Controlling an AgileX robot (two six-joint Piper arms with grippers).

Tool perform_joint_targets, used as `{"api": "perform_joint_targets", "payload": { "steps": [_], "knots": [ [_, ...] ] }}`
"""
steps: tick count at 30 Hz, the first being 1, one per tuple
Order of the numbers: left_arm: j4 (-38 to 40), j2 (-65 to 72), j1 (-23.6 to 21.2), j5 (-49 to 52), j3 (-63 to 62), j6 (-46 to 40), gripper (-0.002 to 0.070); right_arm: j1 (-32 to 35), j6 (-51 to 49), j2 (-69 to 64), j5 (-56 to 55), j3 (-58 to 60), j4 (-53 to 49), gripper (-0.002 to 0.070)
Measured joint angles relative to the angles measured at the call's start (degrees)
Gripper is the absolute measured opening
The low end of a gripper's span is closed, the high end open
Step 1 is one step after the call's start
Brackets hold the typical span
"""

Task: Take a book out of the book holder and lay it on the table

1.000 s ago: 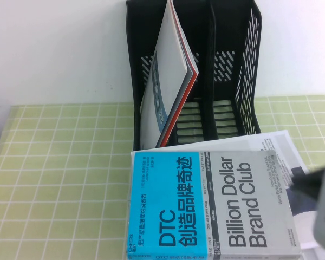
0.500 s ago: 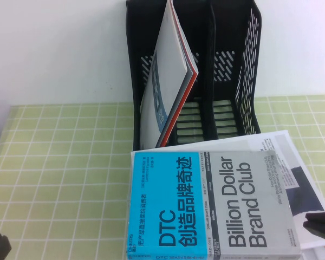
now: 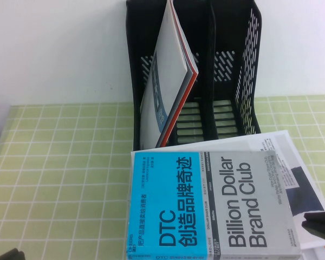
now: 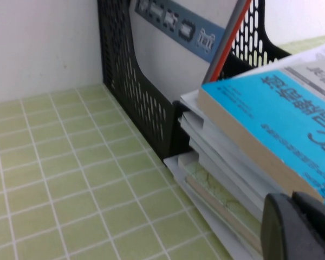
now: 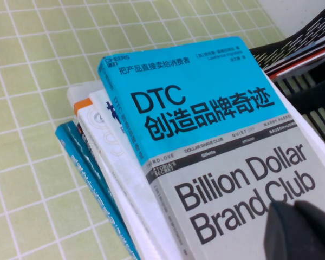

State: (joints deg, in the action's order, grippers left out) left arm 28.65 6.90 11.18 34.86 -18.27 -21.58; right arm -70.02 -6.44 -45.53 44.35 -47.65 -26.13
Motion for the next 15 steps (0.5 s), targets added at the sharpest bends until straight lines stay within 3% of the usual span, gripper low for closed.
{"api": "perform_joint_targets", "payload": {
  "steps": [10, 15],
  "knots": [
    [-0.1, 0.0, 0.0, 1.9, 0.0, 0.0, -0.0003, 0.0, -0.1, 0.0, 0.0, 0.0, 0.0, 0.0001],
    [0.0, 0.2, 0.0, -4.5, 0.1, 0.1, -0.0003, 0.0, -0.1, 0.0, 0.0, 0.1, 0.0, 0.0001]
  ]
}}
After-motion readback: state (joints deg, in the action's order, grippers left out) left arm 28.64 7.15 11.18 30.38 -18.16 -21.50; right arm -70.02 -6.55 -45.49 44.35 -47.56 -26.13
